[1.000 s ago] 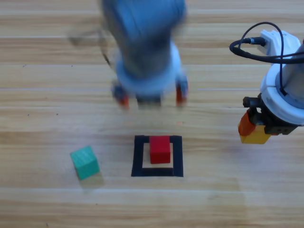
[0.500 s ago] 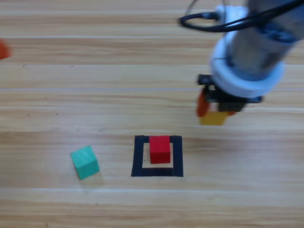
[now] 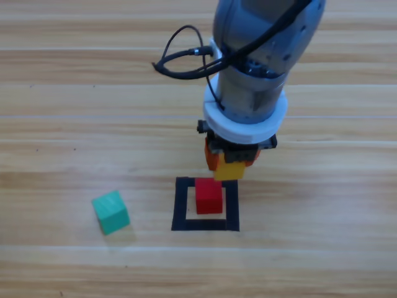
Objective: Stack the blocks in the rectangular block: red at the bottom, yellow in the middle, green on top
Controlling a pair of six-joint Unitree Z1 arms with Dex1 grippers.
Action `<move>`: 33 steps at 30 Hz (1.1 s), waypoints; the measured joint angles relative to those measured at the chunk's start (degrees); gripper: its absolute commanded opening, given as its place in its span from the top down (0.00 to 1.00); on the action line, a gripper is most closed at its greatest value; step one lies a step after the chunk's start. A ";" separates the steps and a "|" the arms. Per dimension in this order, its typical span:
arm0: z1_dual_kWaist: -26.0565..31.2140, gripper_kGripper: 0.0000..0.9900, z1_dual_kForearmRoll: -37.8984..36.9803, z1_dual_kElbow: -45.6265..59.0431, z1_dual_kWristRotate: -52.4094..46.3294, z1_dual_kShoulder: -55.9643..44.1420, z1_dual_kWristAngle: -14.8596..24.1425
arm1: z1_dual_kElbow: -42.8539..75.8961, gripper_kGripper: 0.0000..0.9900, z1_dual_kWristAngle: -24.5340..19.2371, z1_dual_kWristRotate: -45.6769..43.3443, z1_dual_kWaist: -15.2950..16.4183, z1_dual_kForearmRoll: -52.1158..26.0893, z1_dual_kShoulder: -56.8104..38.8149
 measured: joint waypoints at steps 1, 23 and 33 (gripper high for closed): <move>0.00 0.00 -0.16 0.32 0.11 0.01 -0.28 | -0.37 0.93 0.00 0.00 0.00 0.05 0.49; 0.00 0.00 -2.39 2.64 1.96 0.01 -2.44 | -3.63 0.93 0.03 -0.01 0.57 0.15 4.19; 0.00 0.00 -2.64 2.86 1.96 0.01 -2.65 | -4.38 0.93 0.06 -0.01 1.82 0.15 4.59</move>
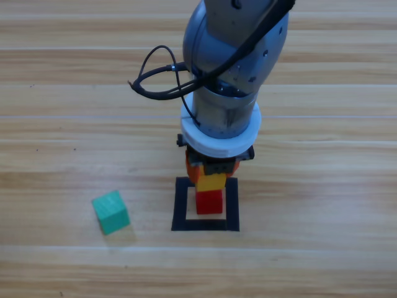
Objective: Stack the blocks in the rectangular block: red at the bottom, yellow in the middle, green on top
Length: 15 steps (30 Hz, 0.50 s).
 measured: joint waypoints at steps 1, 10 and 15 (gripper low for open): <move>0.00 0.00 0.00 0.00 0.00 0.00 0.00 | 0.00 0.93 0.00 0.00 0.04 0.00 0.00; 0.00 0.00 -0.02 0.01 0.00 0.00 -0.07 | -0.33 0.93 0.00 0.00 0.27 0.00 0.75; 0.00 0.00 -0.08 0.07 0.00 0.00 -0.08 | -0.35 0.34 0.00 0.00 0.27 0.15 2.04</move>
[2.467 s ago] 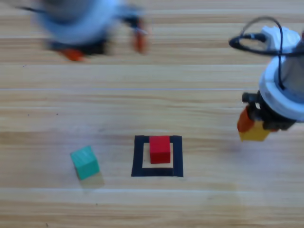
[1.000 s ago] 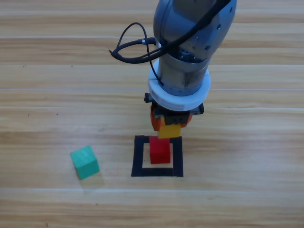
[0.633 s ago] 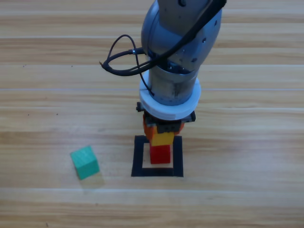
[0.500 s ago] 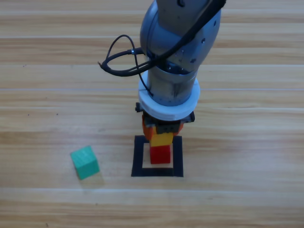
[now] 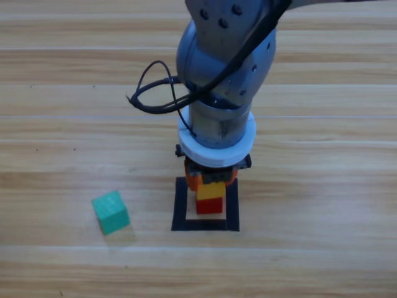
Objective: Stack the blocks in the rectangular block: red at the bottom, yellow in the middle, green on top
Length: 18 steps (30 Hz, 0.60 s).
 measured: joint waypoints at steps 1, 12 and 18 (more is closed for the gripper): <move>0.00 0.00 -0.01 0.00 0.00 0.00 0.00 | -0.20 0.06 0.00 0.00 0.01 0.02 0.05; 0.00 0.00 -0.05 0.06 0.00 0.00 -0.01 | -2.74 0.00 -0.18 0.00 0.03 0.93 0.06; 0.00 0.00 -1.30 -0.94 -0.93 1.38 0.02 | -2.96 0.00 -5.90 0.00 1.08 2.23 -1.87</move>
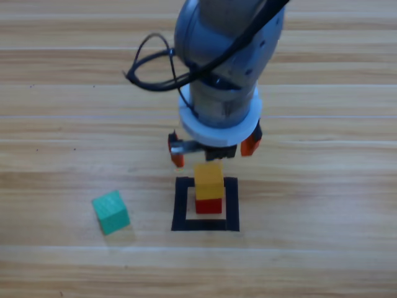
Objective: Stack the blocks in the rectangular block: red at the bottom, yellow in the middle, green on top
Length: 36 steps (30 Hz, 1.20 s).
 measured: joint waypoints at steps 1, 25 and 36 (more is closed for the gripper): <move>0.00 0.01 -0.02 -1.38 -1.40 1.11 0.02 | 0.70 0.00 -0.77 0.00 0.36 -0.06 -1.49; 6.19 0.05 -0.28 -15.18 -34.17 48.23 -9.37 | 66.61 0.00 6.67 -11.61 0.60 -48.93 -50.85; 8.44 0.05 -0.28 -16.62 -36.35 54.49 -12.50 | 69.49 0.00 5.65 -13.82 0.49 -50.95 -50.85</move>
